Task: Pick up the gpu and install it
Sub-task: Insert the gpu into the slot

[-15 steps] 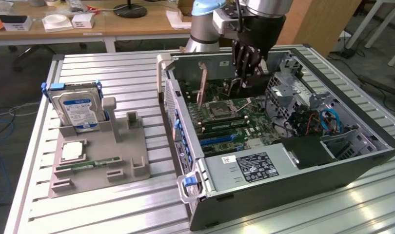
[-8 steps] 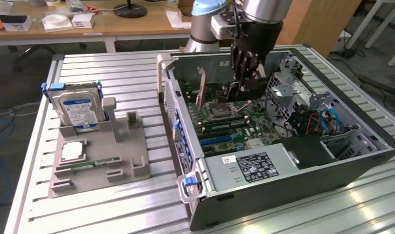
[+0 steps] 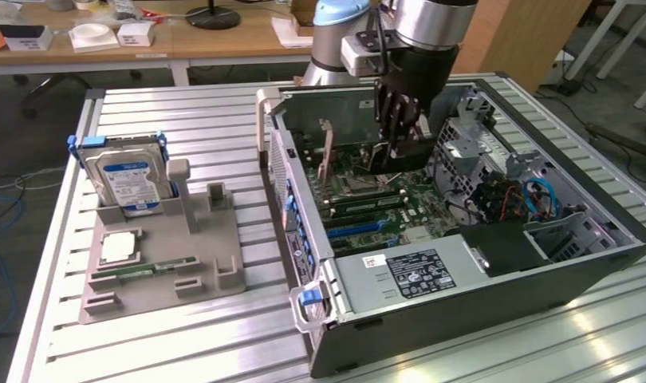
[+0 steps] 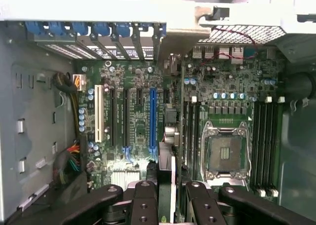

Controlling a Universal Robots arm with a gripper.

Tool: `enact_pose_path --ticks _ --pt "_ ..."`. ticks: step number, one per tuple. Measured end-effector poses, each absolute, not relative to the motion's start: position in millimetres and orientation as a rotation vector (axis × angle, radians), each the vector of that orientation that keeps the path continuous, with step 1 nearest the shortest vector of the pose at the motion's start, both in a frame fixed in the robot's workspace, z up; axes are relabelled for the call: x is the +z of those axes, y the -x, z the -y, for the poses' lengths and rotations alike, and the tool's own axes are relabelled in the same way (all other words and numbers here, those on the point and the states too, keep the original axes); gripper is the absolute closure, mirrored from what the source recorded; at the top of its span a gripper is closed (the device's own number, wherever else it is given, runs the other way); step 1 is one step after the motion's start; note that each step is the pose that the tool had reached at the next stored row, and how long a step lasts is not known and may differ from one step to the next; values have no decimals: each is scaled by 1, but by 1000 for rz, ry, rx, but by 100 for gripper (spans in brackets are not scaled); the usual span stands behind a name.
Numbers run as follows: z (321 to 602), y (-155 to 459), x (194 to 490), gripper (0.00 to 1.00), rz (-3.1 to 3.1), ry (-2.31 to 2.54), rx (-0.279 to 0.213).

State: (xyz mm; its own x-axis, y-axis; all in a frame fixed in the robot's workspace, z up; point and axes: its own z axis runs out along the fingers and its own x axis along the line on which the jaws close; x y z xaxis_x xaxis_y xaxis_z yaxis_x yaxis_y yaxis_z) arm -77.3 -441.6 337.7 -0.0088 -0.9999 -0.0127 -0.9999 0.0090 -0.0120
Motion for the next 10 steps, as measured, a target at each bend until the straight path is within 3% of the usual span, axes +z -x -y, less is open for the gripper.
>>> enact_pose_path --ticks 10 --pt "449 80 325 73 -2219 2199 1"
